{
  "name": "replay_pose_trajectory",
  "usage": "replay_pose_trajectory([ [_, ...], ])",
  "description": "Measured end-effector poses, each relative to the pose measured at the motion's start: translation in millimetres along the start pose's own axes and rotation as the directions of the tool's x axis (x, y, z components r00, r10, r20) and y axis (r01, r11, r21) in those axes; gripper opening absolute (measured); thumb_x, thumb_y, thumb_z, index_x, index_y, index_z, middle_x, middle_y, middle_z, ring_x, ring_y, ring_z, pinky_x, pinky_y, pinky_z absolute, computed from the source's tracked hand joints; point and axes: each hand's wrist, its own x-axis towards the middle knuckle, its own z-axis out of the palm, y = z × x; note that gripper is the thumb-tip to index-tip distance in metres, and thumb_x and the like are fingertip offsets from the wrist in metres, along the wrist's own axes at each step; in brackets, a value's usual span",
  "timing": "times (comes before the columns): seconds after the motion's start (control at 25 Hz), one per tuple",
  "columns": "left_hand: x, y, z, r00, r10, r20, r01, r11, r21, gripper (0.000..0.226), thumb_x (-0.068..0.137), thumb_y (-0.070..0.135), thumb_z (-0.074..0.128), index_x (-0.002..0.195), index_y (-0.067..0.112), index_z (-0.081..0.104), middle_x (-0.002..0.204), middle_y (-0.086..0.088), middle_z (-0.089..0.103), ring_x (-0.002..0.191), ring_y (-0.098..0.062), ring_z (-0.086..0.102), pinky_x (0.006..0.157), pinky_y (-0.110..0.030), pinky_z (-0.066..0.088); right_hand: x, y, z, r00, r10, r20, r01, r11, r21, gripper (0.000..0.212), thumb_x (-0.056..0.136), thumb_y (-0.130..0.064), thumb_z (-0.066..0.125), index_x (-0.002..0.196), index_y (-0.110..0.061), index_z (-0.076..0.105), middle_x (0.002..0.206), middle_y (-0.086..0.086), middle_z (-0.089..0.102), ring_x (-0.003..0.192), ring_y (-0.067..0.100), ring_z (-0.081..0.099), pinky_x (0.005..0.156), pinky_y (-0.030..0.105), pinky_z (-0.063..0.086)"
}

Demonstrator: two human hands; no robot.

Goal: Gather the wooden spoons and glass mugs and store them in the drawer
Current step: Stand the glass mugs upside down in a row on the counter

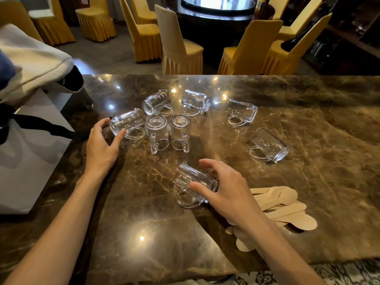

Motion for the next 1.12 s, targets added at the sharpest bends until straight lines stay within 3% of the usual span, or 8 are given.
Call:
replay_pose_trajectory([
  [0.28,5,1,4,0.996,-0.004,0.092,0.008,0.999,-0.040,0.062,0.088,0.027,0.061,0.141,0.013,0.031,0.143,-0.009,0.044,0.130,-0.020,0.041,0.099,-0.024,0.030,-14,0,5,1.000,0.004,0.022,-0.002,0.999,-0.051,0.060,0.077,-0.049,0.067,0.130,-0.033,0.046,0.126,-0.017,0.054,0.112,0.000,0.050,0.088,0.009,0.031],
  [0.44,5,1,4,0.995,0.011,0.100,-0.010,1.000,-0.018,0.062,0.087,0.026,0.062,0.140,0.013,0.034,0.142,-0.009,0.044,0.130,-0.022,0.042,0.102,-0.029,0.032,-18,1,4,0.998,0.000,0.063,0.007,0.995,-0.101,0.067,0.077,-0.049,0.068,0.136,-0.042,0.037,0.126,-0.019,0.050,0.110,0.000,0.050,0.091,0.017,0.039],
  [0.56,5,0,4,0.996,0.020,0.092,-0.018,1.000,-0.018,0.062,0.085,0.025,0.064,0.139,0.012,0.036,0.141,-0.011,0.045,0.129,-0.024,0.043,0.105,-0.034,0.034,-18,1,4,0.998,0.006,0.062,0.001,0.994,-0.111,0.069,0.077,-0.050,0.068,0.137,-0.044,0.036,0.124,-0.019,0.051,0.106,-0.003,0.048,0.087,0.014,0.035],
  [0.92,6,0,-1,0.996,0.092,0.018,-0.091,0.995,-0.044,0.058,0.086,0.022,0.064,0.138,0.011,0.039,0.137,-0.012,0.046,0.119,-0.017,0.050,0.099,-0.030,0.041,-13,5,1,0.998,0.013,0.062,-0.009,0.998,-0.065,0.066,0.072,-0.044,0.074,0.128,-0.031,0.043,0.123,-0.015,0.055,0.106,-0.002,0.050,0.085,0.007,0.030],
  [1.12,12,18,-11,0.978,0.205,-0.040,-0.203,0.978,0.049,0.054,0.088,0.023,0.062,0.136,0.010,0.043,0.136,-0.013,0.047,0.124,-0.026,0.046,0.105,-0.036,0.037,-5,0,-12,1.000,-0.007,0.026,0.008,0.999,-0.050,0.065,0.073,-0.044,0.074,0.127,-0.031,0.043,0.119,-0.015,0.056,0.104,0.002,0.053,0.089,0.016,0.038],
])
